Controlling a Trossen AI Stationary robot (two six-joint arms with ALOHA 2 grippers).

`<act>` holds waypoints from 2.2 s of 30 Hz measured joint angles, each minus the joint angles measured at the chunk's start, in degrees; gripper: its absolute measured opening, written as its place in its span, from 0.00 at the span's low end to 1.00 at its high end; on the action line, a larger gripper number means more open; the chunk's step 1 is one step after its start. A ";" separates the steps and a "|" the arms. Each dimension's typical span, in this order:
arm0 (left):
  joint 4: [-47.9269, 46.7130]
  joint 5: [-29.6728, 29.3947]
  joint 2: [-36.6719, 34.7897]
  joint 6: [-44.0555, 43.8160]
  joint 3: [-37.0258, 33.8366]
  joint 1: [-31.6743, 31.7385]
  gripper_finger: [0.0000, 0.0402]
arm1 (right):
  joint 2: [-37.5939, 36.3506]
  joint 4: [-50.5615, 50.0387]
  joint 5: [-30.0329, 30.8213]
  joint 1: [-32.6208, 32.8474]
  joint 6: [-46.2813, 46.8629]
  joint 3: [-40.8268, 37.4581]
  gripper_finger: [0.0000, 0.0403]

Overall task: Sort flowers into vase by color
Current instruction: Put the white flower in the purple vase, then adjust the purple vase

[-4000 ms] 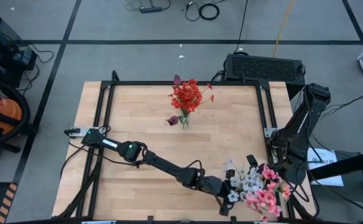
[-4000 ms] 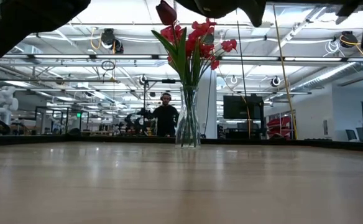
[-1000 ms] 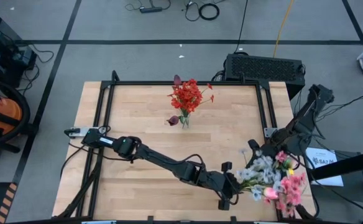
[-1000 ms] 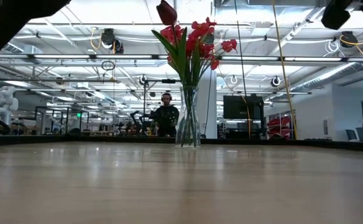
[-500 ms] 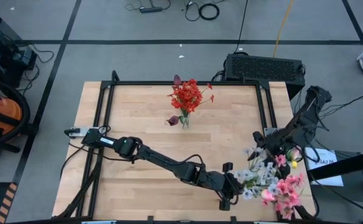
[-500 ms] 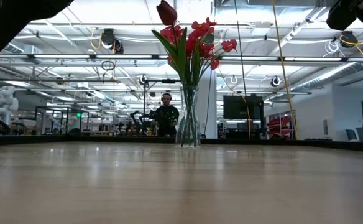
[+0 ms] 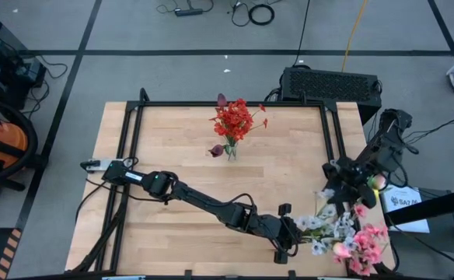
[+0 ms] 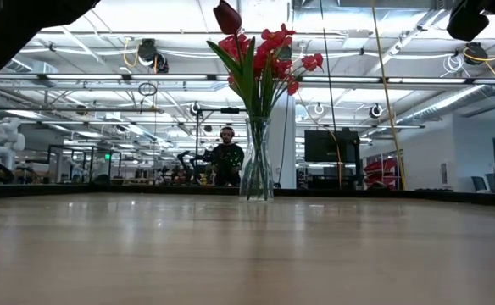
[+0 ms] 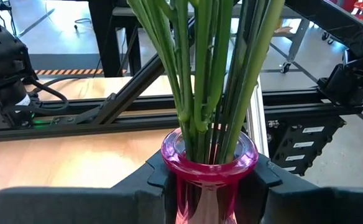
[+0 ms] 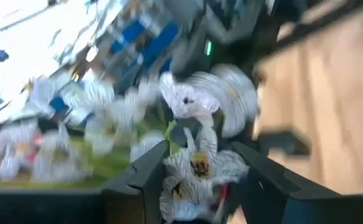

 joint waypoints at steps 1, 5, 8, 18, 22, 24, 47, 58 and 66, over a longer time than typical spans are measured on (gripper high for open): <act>0.11 -0.01 0.00 0.00 0.00 0.03 0.27 | 0.35 0.85 1.88 0.00 -1.23 0.04 0.40; 0.09 0.00 0.00 0.00 0.00 0.13 0.27 | 3.40 0.28 2.42 -0.01 -1.84 0.04 0.40; -0.19 0.17 0.10 0.00 0.00 0.05 0.27 | 5.61 -2.96 -1.73 0.00 0.95 0.04 0.40; 0.14 0.07 0.11 -0.39 0.00 -0.02 0.27 | 1.74 -9.26 -3.05 0.00 4.68 1.63 0.40; 0.12 -0.04 0.11 -0.39 0.00 -0.02 0.27 | -1.02 -13.16 -1.25 0.00 5.10 5.60 0.40; 0.12 -0.04 0.11 -0.42 0.00 -0.02 0.27 | -1.92 -15.58 2.66 0.00 4.16 7.61 0.40; 0.10 0.35 0.11 -0.44 0.02 -0.02 0.27 | 14.39 -7.35 50.22 -0.11 -20.66 9.44 0.40; 0.08 0.39 0.09 -0.44 0.02 -0.02 0.27 | 15.63 -4.98 52.46 -5.37 -15.52 9.44 0.62; 0.08 0.39 0.07 -0.44 0.02 -0.02 0.27 | 15.95 -5.03 52.39 -8.35 -15.35 9.44 0.70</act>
